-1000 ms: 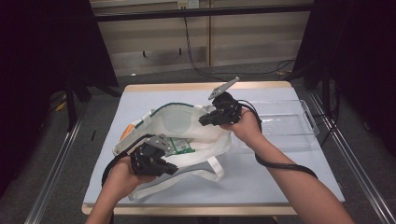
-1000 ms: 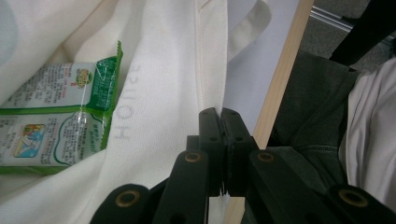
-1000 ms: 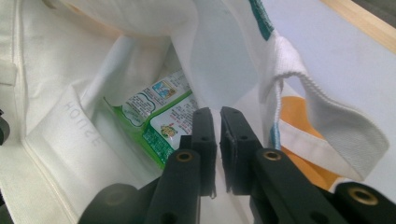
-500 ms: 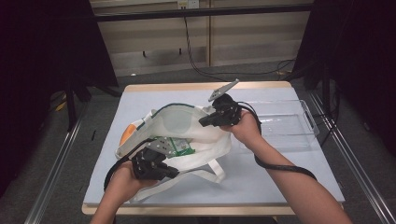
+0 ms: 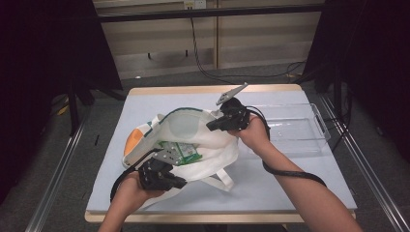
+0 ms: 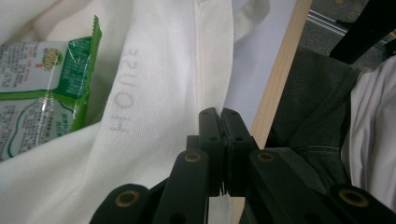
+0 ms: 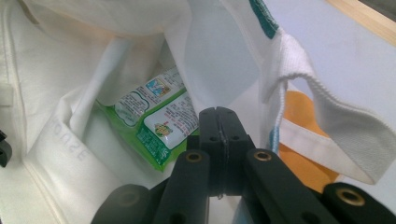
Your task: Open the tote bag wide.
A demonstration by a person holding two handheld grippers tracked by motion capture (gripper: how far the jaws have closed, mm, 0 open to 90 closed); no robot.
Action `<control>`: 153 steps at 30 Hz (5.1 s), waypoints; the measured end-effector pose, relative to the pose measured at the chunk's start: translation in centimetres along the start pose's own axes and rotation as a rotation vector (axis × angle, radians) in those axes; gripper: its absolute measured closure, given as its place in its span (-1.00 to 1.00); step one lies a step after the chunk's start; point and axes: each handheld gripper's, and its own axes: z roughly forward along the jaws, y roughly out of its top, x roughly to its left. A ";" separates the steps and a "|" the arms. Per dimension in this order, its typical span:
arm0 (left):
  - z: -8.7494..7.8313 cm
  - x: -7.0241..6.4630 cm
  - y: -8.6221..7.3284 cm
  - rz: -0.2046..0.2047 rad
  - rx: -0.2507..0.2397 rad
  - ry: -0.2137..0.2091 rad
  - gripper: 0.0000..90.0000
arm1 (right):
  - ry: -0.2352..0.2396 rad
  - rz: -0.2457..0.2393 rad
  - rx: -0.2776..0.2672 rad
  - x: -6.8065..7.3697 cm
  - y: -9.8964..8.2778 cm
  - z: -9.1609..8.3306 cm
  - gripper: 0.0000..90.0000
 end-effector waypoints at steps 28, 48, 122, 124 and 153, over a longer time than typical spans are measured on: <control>-1.8 0.6 -0.5 -0.063 -0.049 0.041 0.43 | 0.015 -0.016 -0.003 0.4 0.0 0.4 0.99; -2.7 3.9 0.4 -0.223 -0.122 0.320 0.83 | 0.014 -0.021 0.000 0.7 0.0 0.7 0.99; 2.1 4.6 -3.6 -0.211 0.031 0.175 1.00 | -0.083 0.068 0.073 -2.8 -1.8 3.7 1.00; 1.8 4.6 -3.6 -0.212 0.032 0.181 1.00 | -0.076 0.075 0.065 -2.8 -1.9 3.6 1.00; -3.8 6.0 0.1 -0.285 -0.080 0.269 0.93 | -0.004 -0.049 0.066 1.5 -2.9 2.1 1.00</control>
